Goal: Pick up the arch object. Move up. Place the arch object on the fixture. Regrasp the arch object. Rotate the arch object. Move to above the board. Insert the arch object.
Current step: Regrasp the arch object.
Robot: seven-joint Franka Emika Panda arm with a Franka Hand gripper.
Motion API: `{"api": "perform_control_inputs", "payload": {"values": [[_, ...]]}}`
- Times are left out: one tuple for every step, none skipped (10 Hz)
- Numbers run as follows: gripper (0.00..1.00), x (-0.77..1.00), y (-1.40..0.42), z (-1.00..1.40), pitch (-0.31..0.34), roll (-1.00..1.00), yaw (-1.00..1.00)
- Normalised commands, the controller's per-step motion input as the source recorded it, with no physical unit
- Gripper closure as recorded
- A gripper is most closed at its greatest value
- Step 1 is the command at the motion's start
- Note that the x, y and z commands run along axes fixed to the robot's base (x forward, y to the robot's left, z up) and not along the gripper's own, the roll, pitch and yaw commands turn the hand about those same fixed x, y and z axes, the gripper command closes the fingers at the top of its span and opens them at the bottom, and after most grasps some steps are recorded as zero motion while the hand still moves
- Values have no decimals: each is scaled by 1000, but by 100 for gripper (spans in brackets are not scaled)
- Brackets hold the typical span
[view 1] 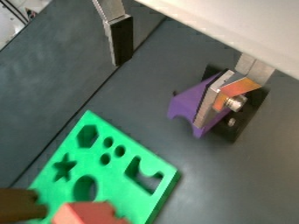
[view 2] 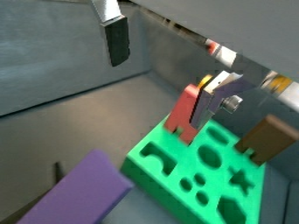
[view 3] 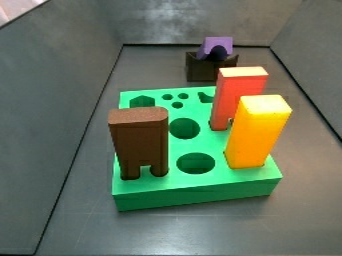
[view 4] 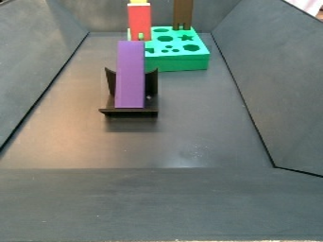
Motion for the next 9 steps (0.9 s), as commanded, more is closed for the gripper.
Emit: {"api": "perform_control_inputs", "payload": {"values": [[0,-5,-28,26,16,1000,39],[0,0,-19,11,14,1000,39],[0,2,-8,11,12,1000,40],[0,8,-13,7,12,1000,40],[0,7,-18,9,14,1000,41],[0,5,-17,7,19,1000,42],[0,12,-17,5,23,1000,43],[0,26,-21,-4,32,1000,45],[0,39,-20,-8,40,1000,47]]}}
